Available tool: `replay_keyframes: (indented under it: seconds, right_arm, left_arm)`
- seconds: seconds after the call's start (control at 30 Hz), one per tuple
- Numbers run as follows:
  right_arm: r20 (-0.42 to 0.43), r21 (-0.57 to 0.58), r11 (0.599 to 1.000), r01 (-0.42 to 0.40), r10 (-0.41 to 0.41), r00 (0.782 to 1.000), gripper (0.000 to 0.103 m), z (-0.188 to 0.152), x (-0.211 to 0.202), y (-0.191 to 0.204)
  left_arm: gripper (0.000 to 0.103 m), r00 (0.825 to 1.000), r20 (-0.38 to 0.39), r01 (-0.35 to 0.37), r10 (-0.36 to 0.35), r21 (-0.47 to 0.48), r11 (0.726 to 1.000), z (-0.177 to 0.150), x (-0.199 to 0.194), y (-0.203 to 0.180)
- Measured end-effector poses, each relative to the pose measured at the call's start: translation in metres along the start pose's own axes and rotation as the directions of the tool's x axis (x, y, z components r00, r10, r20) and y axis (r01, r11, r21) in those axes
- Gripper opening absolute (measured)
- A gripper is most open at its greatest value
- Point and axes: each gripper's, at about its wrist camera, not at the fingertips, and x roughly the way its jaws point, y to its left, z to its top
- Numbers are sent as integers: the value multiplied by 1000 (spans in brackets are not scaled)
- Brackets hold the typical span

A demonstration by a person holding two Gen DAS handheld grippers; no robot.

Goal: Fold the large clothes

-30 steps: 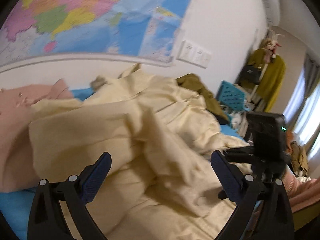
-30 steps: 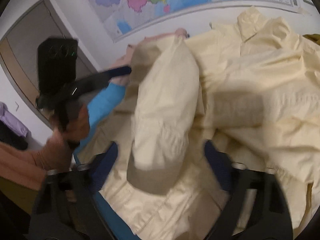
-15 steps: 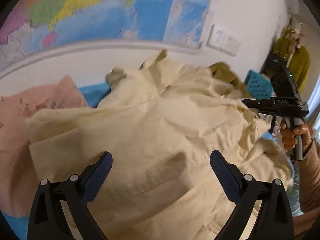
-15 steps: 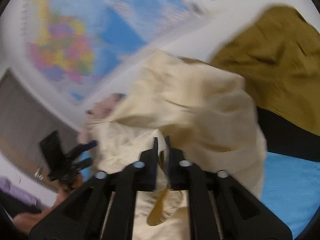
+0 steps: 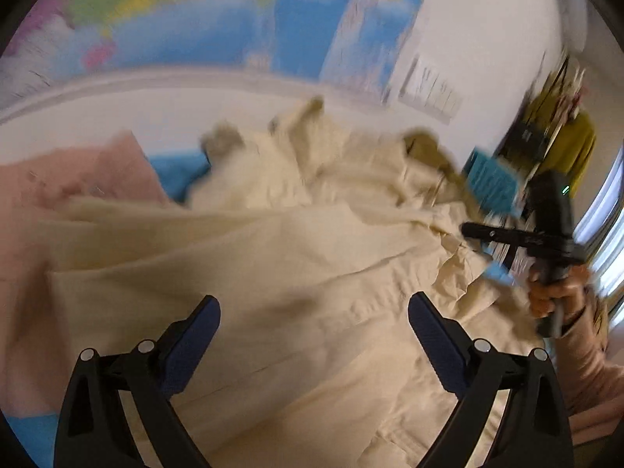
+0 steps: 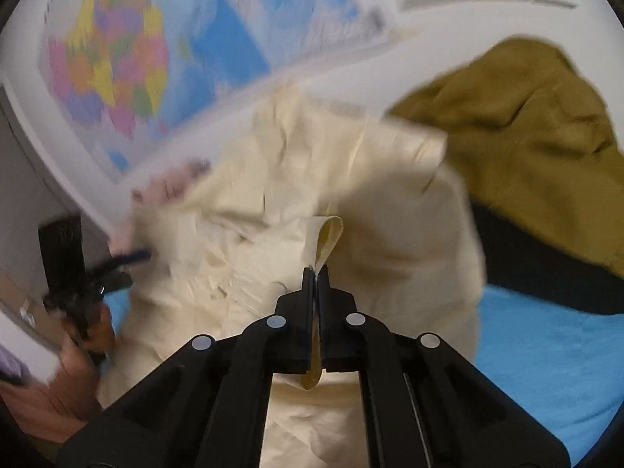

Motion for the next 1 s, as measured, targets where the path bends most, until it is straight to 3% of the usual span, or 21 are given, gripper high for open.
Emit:
replay_keyframes:
  seconds: [0.1, 0.2, 0.33, 0.4, 0.53, 0.57, 0.67, 0.73, 0.83, 0.9, 1.0]
  right_arm:
    - [69, -25, 999, 20, -18, 997, 2, 10, -18, 3]
    - [49, 3, 999, 52, -52, 997, 2, 16, -9, -9]
    - [-41, 43, 996, 79, -77, 996, 2, 6, 22, -24]
    - [-53, 66, 995, 69, -65, 996, 5, 1, 19, -33]
    - [-70, 61, 993, 103, -98, 993, 9, -7, 14, -32]
    - [-55, 56, 992, 109, -106, 993, 15, -8, 7, -30]
    - [46, 24, 990, 141, -142, 989, 46, -7, -25, -15]
    - [97, -44, 992, 122, -117, 988, 49, -8, -40, 4]
    - [62, -185, 981, 57, -46, 997, 47, -11, -31, 41]
    - [1, -265, 961, 76, -78, 997, 40, -14, -5, 57]
    - [-85, -272, 957, 104, -132, 988, 37, -16, 36, 49]
  left_arm:
    - [95, 994, 111, -1, 5, -32, 999, 2, -45, 13]
    - [95, 990, 121, -62, 66, -37, 997, -2, -61, 19]
    - [91, 991, -3, -135, 135, -5, 991, -18, -28, 22]
    - [88, 974, -61, -217, 219, 42, 975, -27, -3, 24]
    - [88, 940, -161, -296, 301, 52, 954, -26, 36, 39]
    - [88, 933, -179, -306, 311, 54, 950, -25, 41, 41]
    - [88, 920, -188, -332, 344, 91, 939, -22, 45, 37]
    - [88, 925, -177, -325, 336, 90, 942, -21, 39, 35]
    - [88, 935, -169, -306, 312, 59, 950, -19, 33, 34]
    - [88, 937, -165, -304, 309, 58, 951, -21, 29, 31]
    - [88, 947, -147, -282, 284, 40, 959, -26, 16, 25]
